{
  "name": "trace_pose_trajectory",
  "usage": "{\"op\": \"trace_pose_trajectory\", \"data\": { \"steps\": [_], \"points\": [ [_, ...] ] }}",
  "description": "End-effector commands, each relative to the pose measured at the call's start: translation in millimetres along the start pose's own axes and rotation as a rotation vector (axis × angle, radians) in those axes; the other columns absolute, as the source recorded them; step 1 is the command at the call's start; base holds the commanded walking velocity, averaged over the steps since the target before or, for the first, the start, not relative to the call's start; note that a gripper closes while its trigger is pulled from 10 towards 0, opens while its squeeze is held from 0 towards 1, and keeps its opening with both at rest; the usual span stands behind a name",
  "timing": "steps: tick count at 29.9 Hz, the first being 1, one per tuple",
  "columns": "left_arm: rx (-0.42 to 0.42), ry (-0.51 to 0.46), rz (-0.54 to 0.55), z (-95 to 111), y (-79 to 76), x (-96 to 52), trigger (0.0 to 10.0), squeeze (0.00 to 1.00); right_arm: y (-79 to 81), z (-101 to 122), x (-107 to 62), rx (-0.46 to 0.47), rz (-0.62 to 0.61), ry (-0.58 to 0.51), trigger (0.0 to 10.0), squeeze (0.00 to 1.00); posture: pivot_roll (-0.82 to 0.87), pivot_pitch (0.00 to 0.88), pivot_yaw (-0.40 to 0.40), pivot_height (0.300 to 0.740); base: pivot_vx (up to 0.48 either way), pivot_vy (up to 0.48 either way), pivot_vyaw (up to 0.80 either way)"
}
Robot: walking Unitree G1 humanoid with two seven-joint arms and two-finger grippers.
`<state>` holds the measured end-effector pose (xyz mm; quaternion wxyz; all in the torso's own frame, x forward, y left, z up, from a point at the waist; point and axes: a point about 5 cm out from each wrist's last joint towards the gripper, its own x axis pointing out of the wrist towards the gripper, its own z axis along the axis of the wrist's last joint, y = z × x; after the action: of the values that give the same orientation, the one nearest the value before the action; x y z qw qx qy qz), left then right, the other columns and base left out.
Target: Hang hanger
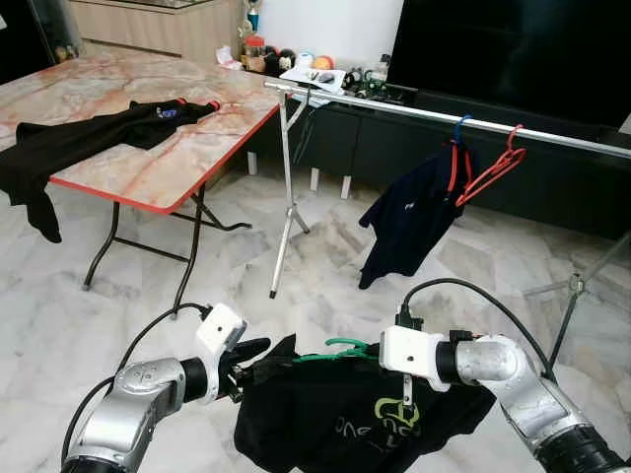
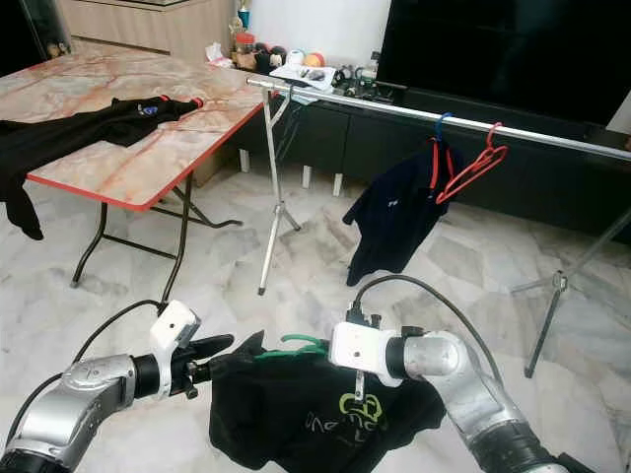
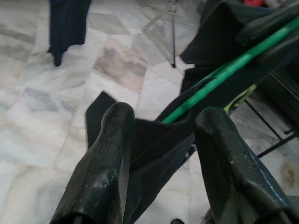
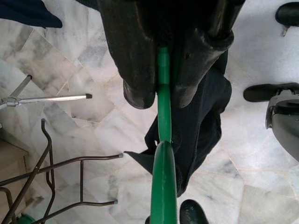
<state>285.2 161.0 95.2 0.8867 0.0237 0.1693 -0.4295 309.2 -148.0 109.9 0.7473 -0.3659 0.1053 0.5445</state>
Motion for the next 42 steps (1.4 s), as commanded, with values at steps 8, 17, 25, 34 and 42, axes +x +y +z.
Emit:
{"op": "trace_pose_trajectory", "data": {
  "steps": [8, 17, 25, 34, 42],
  "points": [
    [0.067, 0.014, -0.044, 0.8, -8.3, 7.4, 10.0, 0.00, -8.6, 4.6, -7.2, -0.023, -0.022, -0.015, 10.0, 0.00, 0.14, 0.038, -0.067, 0.740, 0.000, 0.000, 0.00],
    [0.203, 0.047, 0.040, -3.9, -1.7, 14.3, 10.0, 0.00, -9.8, 6.2, -7.5, -0.027, -0.019, -0.019, 10.0, 0.00, 0.13, 0.039, -0.069, 0.740, 0.000, 0.000, 0.00],
    [0.201, 0.078, 0.051, -14.8, 0.9, 15.9, 10.0, 0.00, -11.0, 7.3, -8.3, -0.030, -0.019, -0.020, 10.0, 0.00, 0.13, 0.041, -0.070, 0.740, 0.000, 0.000, 0.00],
    [0.158, 0.074, 0.020, -18.3, -0.7, 17.3, 8.2, 0.00, -11.2, 7.1, -8.5, -0.031, -0.020, -0.019, 10.0, 0.00, 0.13, 0.040, -0.071, 0.740, 0.000, 0.000, 0.00],
    [0.140, 0.056, 0.028, -19.3, 0.4, 18.6, 0.0, 0.00, -11.1, 7.4, -7.7, -0.031, -0.020, -0.021, 10.0, 0.00, 0.13, 0.040, -0.073, 0.740, 0.000, 0.000, 0.00]
  ]
}}
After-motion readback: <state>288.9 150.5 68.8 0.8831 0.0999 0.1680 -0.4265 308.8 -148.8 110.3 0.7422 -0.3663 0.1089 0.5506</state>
